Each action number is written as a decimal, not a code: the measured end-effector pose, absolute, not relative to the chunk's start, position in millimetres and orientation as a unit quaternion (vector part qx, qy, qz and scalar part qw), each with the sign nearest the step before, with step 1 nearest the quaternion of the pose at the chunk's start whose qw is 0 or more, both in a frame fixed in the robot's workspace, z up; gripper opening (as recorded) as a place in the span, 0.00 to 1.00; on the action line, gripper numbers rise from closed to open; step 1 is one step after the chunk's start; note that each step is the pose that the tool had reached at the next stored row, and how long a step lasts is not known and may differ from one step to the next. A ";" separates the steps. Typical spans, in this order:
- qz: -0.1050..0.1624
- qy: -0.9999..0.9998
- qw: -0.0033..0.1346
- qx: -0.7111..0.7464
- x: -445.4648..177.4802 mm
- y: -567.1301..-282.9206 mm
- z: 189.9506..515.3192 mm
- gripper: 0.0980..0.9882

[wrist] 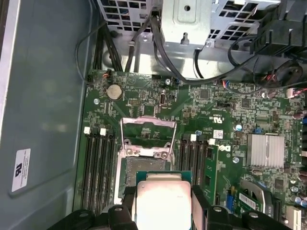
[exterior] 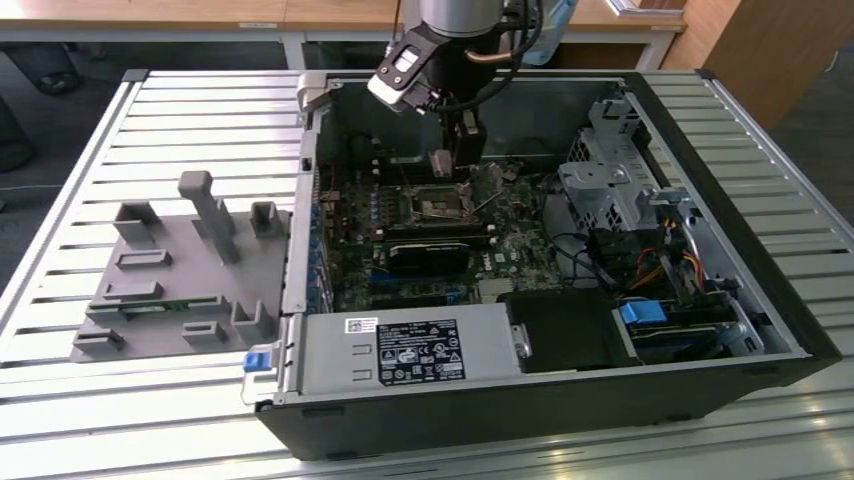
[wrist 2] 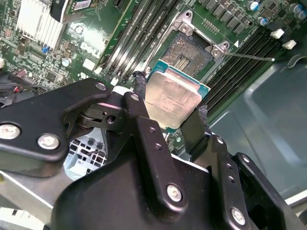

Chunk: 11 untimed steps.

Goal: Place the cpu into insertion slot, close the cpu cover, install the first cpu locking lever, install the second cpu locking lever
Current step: 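Place the cpu into insertion slot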

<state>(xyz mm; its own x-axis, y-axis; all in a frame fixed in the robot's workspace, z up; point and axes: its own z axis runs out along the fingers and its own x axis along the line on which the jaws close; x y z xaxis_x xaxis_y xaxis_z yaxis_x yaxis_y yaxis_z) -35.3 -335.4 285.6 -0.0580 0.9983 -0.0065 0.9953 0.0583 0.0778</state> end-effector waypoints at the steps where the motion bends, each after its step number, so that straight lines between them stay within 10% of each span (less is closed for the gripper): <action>1: 0.026 0.727 0.029 0.686 -35.4 -335.0 284.3 0.50; 11: 0.026 0.720 0.029 0.693 -36.9 -327.8 268.9 0.50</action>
<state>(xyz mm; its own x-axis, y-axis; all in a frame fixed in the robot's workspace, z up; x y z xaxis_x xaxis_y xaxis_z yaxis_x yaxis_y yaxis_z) -36.9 -327.8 268.9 -0.0375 0.9993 -0.0065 0.9962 0.0379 0.0779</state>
